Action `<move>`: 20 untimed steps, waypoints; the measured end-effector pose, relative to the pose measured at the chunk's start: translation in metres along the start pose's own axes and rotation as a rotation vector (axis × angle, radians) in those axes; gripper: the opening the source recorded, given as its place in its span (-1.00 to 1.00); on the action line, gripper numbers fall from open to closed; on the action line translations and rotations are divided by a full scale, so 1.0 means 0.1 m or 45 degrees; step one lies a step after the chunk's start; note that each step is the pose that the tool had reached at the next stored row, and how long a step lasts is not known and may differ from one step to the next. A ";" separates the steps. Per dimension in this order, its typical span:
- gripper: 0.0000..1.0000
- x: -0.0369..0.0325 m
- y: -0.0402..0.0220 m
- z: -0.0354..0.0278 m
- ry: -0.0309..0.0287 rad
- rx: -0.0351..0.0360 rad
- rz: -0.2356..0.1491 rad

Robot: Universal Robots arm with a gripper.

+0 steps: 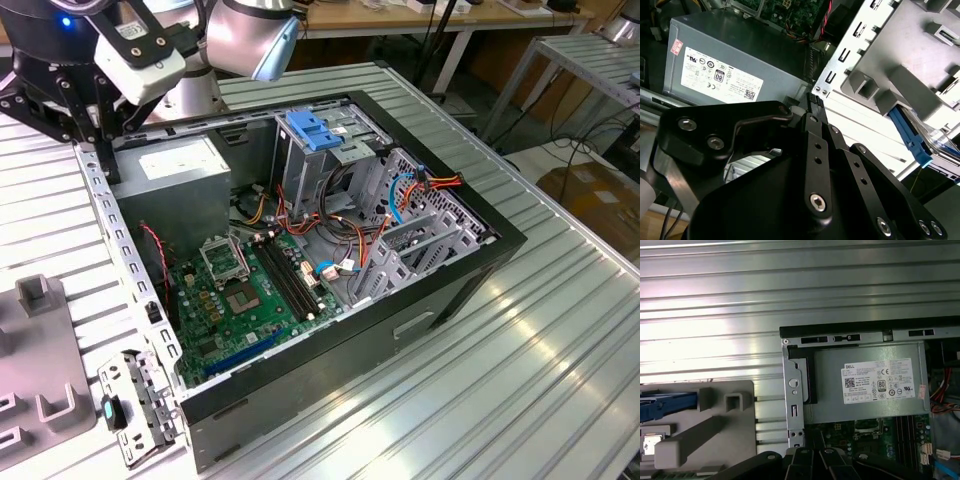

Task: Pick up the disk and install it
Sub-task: 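Reach for the disk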

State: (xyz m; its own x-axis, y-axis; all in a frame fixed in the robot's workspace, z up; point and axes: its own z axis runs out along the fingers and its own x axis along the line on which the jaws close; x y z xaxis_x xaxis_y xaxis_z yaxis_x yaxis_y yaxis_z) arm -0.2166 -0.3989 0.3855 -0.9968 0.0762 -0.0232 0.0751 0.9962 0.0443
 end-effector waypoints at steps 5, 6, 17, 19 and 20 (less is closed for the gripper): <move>-0.79 0.029 -0.002 0.001 0.0001 0.0001 0.000; -0.79 0.035 -0.003 0.001 0.0001 0.0001 0.000; -0.79 0.099 -0.008 0.004 0.0001 0.0001 0.000; -0.79 0.108 -0.008 0.005 0.0000 0.0001 0.000; -0.79 0.112 -0.009 0.005 0.0001 0.0001 0.000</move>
State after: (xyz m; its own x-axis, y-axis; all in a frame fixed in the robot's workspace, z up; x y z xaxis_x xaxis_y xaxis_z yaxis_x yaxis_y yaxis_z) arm -0.2278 -0.3989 0.3847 -0.9968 0.0762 -0.0232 0.0752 0.9962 0.0443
